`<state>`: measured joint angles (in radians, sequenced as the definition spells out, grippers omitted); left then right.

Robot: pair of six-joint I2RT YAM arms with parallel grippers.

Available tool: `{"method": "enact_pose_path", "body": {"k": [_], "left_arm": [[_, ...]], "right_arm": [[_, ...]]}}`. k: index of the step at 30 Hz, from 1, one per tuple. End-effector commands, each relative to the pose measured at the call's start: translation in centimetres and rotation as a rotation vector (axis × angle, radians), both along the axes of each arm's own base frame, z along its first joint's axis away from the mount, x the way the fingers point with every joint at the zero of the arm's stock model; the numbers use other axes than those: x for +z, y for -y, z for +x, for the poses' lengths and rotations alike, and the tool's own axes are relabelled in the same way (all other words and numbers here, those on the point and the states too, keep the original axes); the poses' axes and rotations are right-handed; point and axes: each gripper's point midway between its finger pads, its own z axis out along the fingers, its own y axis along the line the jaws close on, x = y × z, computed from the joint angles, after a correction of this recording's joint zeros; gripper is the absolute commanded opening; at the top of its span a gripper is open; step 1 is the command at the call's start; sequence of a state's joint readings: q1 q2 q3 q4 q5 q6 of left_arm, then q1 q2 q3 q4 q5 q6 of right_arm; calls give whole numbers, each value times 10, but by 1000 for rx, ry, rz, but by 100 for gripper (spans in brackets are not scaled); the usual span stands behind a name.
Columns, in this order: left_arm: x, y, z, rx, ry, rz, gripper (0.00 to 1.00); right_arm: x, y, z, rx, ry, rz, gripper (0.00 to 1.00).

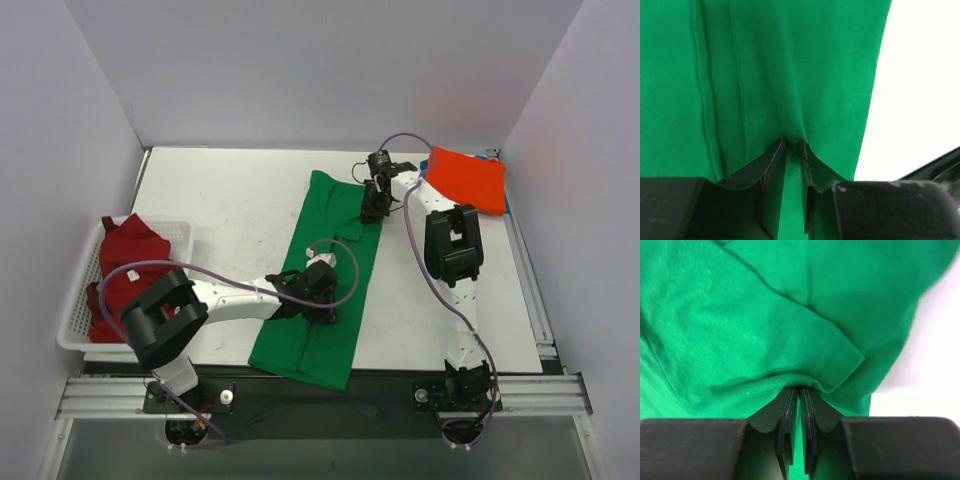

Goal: Fold and stack the t-shirts
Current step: Rotate the tshirt 90 degrees

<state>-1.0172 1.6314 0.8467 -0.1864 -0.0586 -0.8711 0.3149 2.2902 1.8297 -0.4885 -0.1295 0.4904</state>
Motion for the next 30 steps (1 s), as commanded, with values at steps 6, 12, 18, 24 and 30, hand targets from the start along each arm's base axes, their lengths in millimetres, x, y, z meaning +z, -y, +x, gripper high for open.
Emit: {"method": "enact_pose_path", "body": {"k": [6, 12, 18, 24, 30], "left_arm": [[5, 84, 80, 57, -13, -185, 27], [27, 114, 114, 12, 32, -292, 33], [96, 119, 124, -55, 140, -422, 45], [120, 71, 111, -3, 166, -353, 45], [110, -1, 83, 63, 133, -215, 37]], "right_arm": [[-5, 2, 75, 79, 74, 88, 23], [36, -3, 101, 137, 192, 147, 47], [126, -3, 99, 137, 337, 189, 59], [187, 7, 59, 68, 376, 210, 60], [152, 30, -57, -46, 225, 167, 47]]}}
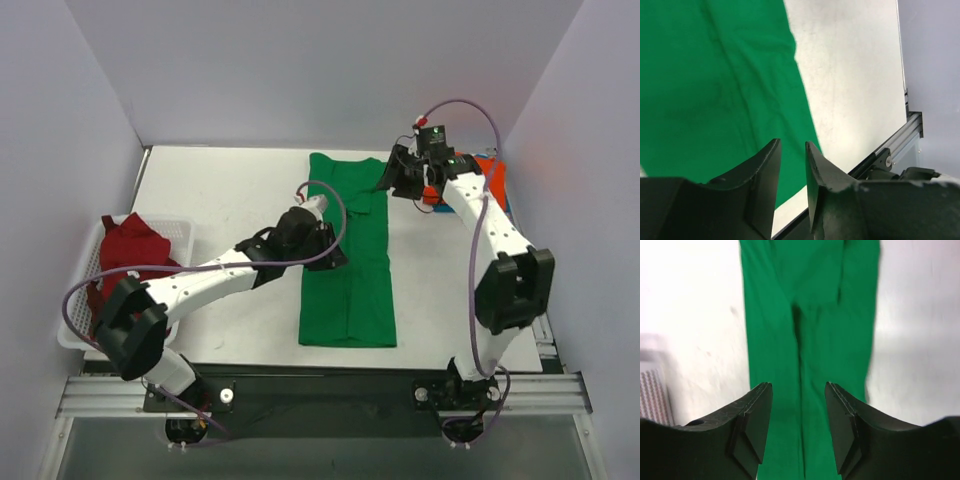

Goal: Fold and stack the t-shirts
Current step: Rotate the tshirt 90 degrees, then grab the bottom of the folded rectangular tshirt with both arms

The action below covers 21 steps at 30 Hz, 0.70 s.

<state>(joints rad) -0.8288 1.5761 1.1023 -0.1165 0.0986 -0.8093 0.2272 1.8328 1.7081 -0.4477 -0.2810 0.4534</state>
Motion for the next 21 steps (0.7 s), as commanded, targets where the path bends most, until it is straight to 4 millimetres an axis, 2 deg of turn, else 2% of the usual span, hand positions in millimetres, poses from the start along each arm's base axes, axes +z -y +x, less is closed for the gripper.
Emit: {"method": "enact_pose_path", "body": {"k": [1, 2, 3, 4, 5, 6, 7, 8, 9, 10, 11, 12, 16, 18, 19, 21], "left_arm": [[-41, -55, -23, 34, -81, 159, 36], [-35, -63, -29, 35, -69, 156, 35], [-41, -72, -36, 33, -75, 177, 35], [-44, -77, -42, 29, -81, 179, 35], [-51, -86, -52, 25, -92, 182, 35], [-53, -90, -57, 26, -93, 183, 35], [-54, -92, -63, 16, -98, 177, 36], [-54, -95, -68, 13, -91, 166, 38], [-64, -102, -74, 20, -108, 182, 40], [-64, -104, -79, 19, -101, 175, 42], [-68, -106, -81, 21, -106, 173, 44], [-78, -110, -89, 12, -127, 183, 48], [-95, -109, -106, -25, -151, 213, 55], [-103, -109, -115, -35, -164, 237, 55], [-112, -112, -119, -34, -179, 257, 55], [-115, -110, -122, -32, -184, 246, 55]], "right_arm": [[-18, 2, -67, -52, -71, -11, 47], [-52, 6, -99, -51, -147, -44, 45], [-63, 7, -119, -51, -157, -60, 45], [-51, 2, -136, -41, -94, -65, 45], [-57, 2, -150, -43, -101, -71, 44], [-87, 6, -180, -38, -163, -93, 42], [-79, 2, -189, -28, -115, -65, 41], [-88, -8, -208, -8, -129, -58, 37], [-107, -6, -227, 8, -156, -85, 36], [-108, -3, -235, 5, -134, -110, 36], [-113, -10, -248, 29, -145, -121, 36], [-123, -7, -262, 40, -165, -136, 36], [-147, 5, -282, 13, -177, -198, 36], [-148, 11, -286, -21, -164, -191, 37], [-155, 21, -293, -41, -176, -211, 38], [-156, 32, -295, -87, -155, -220, 40]]}}
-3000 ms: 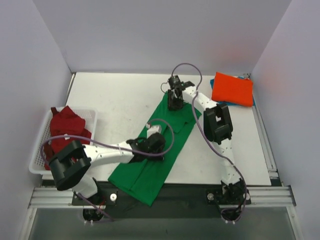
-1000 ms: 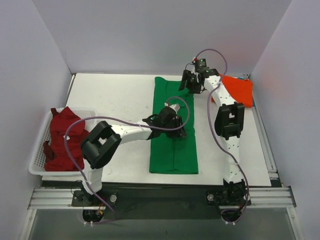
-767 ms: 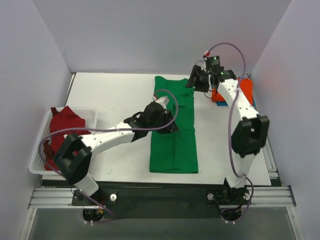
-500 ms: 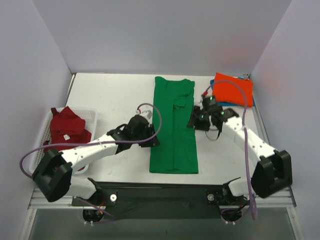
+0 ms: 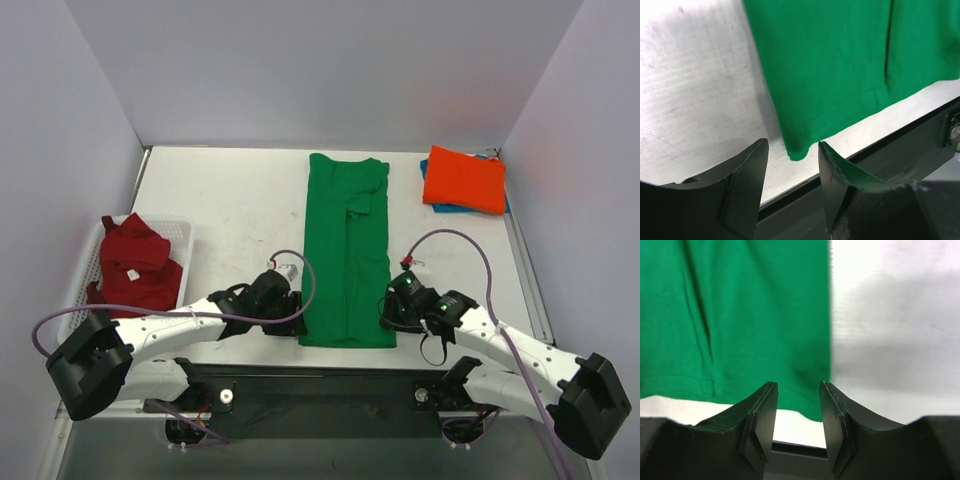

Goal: Fold and stack the t-shirts
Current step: Grab the bottom of the folded rectangular tshirt with both arms

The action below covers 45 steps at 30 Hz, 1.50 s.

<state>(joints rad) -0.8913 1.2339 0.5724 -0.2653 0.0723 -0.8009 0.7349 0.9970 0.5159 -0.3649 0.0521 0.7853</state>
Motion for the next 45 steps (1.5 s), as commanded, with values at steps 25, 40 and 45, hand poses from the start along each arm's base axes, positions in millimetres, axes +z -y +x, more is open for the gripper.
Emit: {"method": "enact_pose_path", "body": {"k": [25, 40, 45], "left_arm": [[-32, 10, -24, 35, -39, 5, 35], [-17, 6, -40, 11, -34, -1, 0], [-7, 2, -58, -17, -36, -19, 0]], "right_arm": [[-47, 23, -41, -323, -132, 269, 37], [-45, 20, -77, -238, -252, 268, 0], [-35, 18, -94, -190, -261, 277, 0]]}}
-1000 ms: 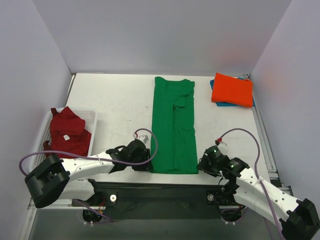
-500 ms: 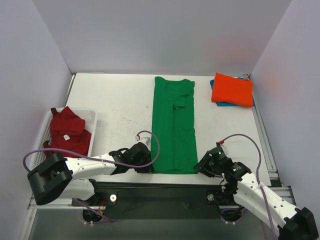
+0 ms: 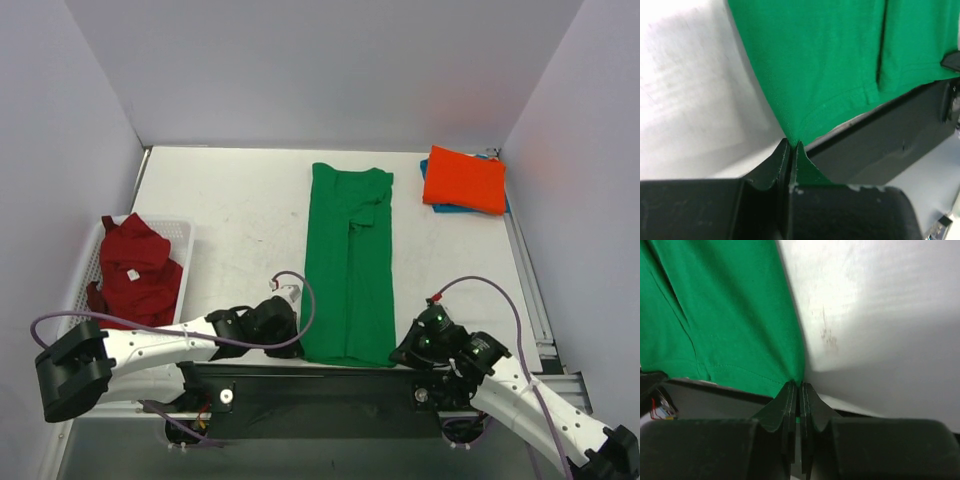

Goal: Fold and stack the t-shirts
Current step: Grab the bottom of the folded rectangular tshirt with both arms, then fold the folded rectangular tshirt in 1/3 of the way

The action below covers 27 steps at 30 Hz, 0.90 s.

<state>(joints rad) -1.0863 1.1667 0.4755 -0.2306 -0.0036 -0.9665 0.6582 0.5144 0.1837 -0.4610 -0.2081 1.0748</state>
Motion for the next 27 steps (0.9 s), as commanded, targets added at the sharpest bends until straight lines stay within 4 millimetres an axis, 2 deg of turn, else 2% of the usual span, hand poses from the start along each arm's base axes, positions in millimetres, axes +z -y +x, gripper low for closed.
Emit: {"method": "enact_pose_path", "body": {"k": [1, 6, 10, 12, 13, 14, 17, 18, 20, 21, 25, 27], "left_arm": [[5, -9, -13, 2, -11, 6, 0], [15, -3, -28, -29, 1, -22, 0], [27, -1, -21, -18, 30, -26, 0], [39, 6, -14, -16, 59, -42, 0], [41, 6, -8, -14, 72, -37, 0], [52, 12, -2, -15, 87, -54, 0], [57, 16, 16, -10, 107, -43, 0], [65, 23, 23, -11, 117, -52, 0], [71, 25, 41, 7, 135, -61, 0], [76, 30, 51, 6, 148, -65, 0], [96, 39, 95, 65, 191, -115, 0], [95, 43, 116, 87, 189, -118, 0]], "right_arm": [[5, 8, -23, 29, -70, -38, 0], [15, 4, -29, 67, -32, -36, 0], [28, 5, -18, 84, 22, -90, 0], [38, 2, -10, 88, 43, -112, 0], [41, 2, -4, 90, 69, -131, 0], [50, -3, 3, 93, 86, -136, 0], [58, 0, 22, 90, 134, -220, 0], [71, -5, 30, 86, 164, -220, 0], [73, -1, 44, 82, 189, -297, 0], [86, -5, 55, 75, 216, -298, 0], [93, -10, 91, 47, 217, -325, 0], [90, -11, 113, 32, 210, -329, 0]]}}
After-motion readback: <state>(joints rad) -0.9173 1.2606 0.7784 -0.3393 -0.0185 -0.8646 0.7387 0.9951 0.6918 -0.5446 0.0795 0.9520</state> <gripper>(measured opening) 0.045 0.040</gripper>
